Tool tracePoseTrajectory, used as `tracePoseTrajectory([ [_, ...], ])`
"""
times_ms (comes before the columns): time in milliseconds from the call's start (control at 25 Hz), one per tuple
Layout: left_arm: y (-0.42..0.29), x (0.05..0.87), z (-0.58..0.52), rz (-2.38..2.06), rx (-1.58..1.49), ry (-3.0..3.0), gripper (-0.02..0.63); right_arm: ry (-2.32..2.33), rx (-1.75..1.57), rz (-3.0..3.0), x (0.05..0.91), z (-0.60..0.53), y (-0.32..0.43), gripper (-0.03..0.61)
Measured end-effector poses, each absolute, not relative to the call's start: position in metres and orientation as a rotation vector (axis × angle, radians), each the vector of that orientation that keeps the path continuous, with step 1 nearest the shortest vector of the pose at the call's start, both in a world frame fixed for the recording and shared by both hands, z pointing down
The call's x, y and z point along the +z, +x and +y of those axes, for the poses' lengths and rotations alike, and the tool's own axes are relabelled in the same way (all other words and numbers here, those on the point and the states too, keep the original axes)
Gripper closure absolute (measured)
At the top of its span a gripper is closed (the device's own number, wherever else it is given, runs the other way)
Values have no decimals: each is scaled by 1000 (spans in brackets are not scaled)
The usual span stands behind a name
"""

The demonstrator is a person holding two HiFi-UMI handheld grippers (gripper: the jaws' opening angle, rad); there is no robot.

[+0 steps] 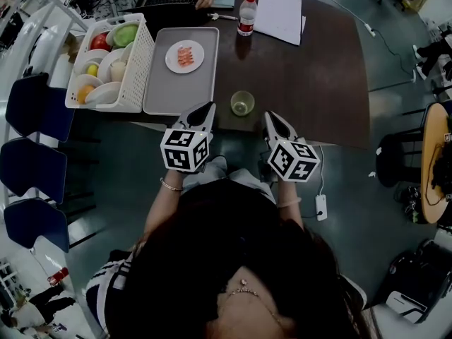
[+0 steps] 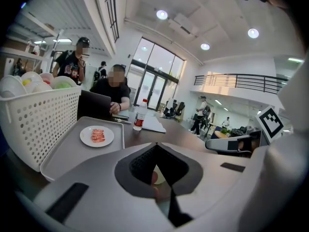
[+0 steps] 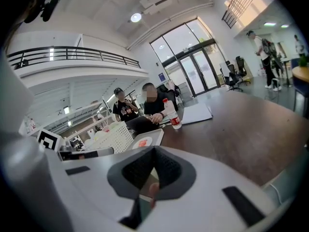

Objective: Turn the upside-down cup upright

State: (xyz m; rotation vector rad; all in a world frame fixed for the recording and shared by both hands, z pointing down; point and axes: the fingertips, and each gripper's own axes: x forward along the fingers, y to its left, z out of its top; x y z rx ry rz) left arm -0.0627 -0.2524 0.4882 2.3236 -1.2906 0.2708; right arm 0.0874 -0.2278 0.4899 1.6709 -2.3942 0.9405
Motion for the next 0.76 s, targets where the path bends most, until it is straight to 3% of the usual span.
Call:
tracePoseTrajectory([
  [760, -47, 474, -240, -1171, 127, 2431, 611, 1693, 915, -2412, 483, -226, 87, 561],
])
